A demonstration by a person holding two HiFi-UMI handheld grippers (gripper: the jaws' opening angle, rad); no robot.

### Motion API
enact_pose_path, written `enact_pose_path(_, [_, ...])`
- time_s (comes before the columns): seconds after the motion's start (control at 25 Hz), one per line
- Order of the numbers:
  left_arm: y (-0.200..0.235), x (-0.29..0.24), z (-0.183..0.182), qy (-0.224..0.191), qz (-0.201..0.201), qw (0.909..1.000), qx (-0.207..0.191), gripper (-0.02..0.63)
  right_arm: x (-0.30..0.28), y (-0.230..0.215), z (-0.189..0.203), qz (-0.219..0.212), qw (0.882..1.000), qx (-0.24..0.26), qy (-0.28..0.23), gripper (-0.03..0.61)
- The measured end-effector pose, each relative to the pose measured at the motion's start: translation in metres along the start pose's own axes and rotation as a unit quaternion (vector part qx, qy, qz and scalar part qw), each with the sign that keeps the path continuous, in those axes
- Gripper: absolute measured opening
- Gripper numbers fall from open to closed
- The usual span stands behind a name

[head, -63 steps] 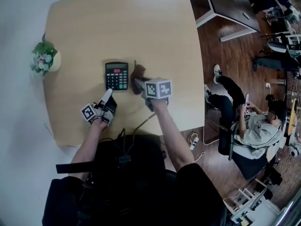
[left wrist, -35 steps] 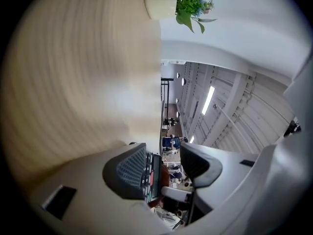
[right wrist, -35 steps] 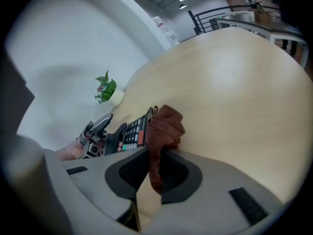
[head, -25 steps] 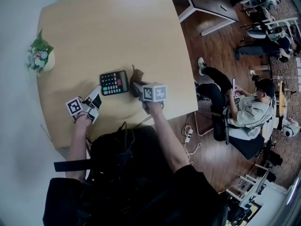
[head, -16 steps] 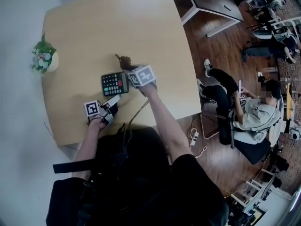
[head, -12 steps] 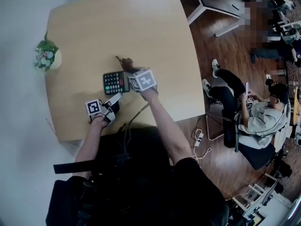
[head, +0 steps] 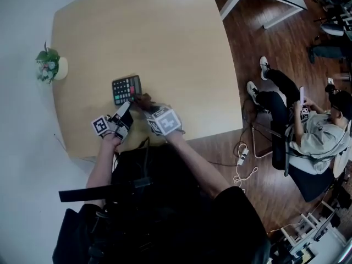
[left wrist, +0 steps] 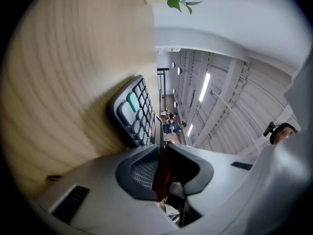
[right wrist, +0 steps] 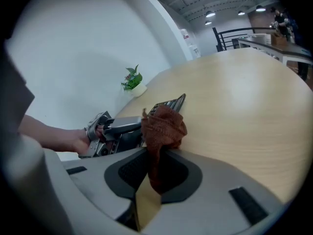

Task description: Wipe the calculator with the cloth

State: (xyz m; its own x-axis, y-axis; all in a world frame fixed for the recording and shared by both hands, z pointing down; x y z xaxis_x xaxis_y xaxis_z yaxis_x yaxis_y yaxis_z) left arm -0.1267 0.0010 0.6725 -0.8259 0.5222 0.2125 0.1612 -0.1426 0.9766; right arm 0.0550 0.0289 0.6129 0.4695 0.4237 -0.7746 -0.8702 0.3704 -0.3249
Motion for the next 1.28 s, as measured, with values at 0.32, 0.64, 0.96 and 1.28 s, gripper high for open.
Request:
enact_pose_path(0.32, [0.003,0.0,0.0,-0.004,-0.015,0.9998,-0.011,0.048,-0.02,-0.076,-0.12,0.052,0.992,-0.002,-0.118,0.061])
enact_pose_path(0.64, [0.007,0.003,-0.003,-0.003,-0.009,0.9999,0.014,0.048,-0.037,-0.039,-0.101,0.062,0.992,0.089,-0.065,0.061])
enact_pose_path(0.96, [0.012,-0.001,0.0,0.003,0.016,0.999,0.041,0.048,-0.009,0.005,-0.026,0.11,0.992,0.019,-0.06,0.063])
enact_pose_path(1.28, [0.011,-0.011,0.001,0.009,0.044,0.998,0.044,0.038,0.015,0.02,0.012,0.076,0.997,0.006,0.007,0.061])
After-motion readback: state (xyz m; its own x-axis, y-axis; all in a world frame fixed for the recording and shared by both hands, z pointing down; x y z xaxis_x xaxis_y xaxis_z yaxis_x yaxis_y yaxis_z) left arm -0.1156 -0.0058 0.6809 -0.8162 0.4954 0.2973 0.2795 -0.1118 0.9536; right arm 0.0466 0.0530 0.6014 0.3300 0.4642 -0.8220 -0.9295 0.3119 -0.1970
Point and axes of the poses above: the fingertips, and each gripper's own axes: x backward along the fingers, y to its left, z out of its underside, the point moved 8 cm from there along x, backward along the fingers, and after that the axes turned 14 degrees about z, right-handed, at the moved point
